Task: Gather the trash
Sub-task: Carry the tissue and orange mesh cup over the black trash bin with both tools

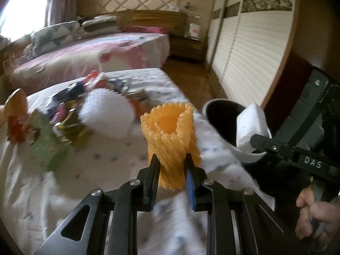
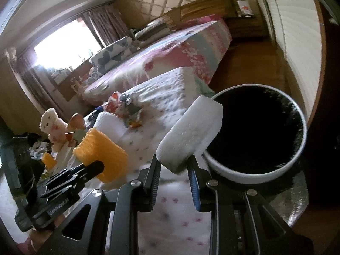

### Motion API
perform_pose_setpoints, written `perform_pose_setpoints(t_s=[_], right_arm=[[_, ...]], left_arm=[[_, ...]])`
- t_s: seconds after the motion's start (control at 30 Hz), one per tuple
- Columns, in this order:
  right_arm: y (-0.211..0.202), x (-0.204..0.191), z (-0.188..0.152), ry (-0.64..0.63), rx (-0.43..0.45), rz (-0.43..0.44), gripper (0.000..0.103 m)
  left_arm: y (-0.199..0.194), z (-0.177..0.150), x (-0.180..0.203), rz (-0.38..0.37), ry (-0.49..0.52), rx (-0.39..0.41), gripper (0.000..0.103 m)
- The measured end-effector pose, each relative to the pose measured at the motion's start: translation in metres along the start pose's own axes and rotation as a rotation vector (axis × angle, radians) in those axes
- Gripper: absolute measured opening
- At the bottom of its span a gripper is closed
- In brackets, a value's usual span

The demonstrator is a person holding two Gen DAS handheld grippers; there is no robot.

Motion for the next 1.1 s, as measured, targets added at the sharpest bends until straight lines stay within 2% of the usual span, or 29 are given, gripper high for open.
perform_pose_setpoints(t_s=[0.4, 1.1], right_arm=[[-0.007, 0.054, 0.016, 0.027, -0.023, -0.065, 0.026], [0.014, 0.097, 0.038, 0.057, -0.088, -0.097, 0.031]], left_arm=[[0.054, 0.037, 0.036, -0.078, 0.063, -0.04, 0.021], [0.146, 0.072, 0.068, -0.145, 0.076, -0.155, 0.025]])
Point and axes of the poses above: each gripper's, at about its wrist camera, not at the fingertips, and y roughly the way its jaws point, x to its right, z to its top, the point moved 5 cm from there along y, roughly the way its jaws point, and after that the axes turned 3 degrees about -z, right-handed, at the moved point
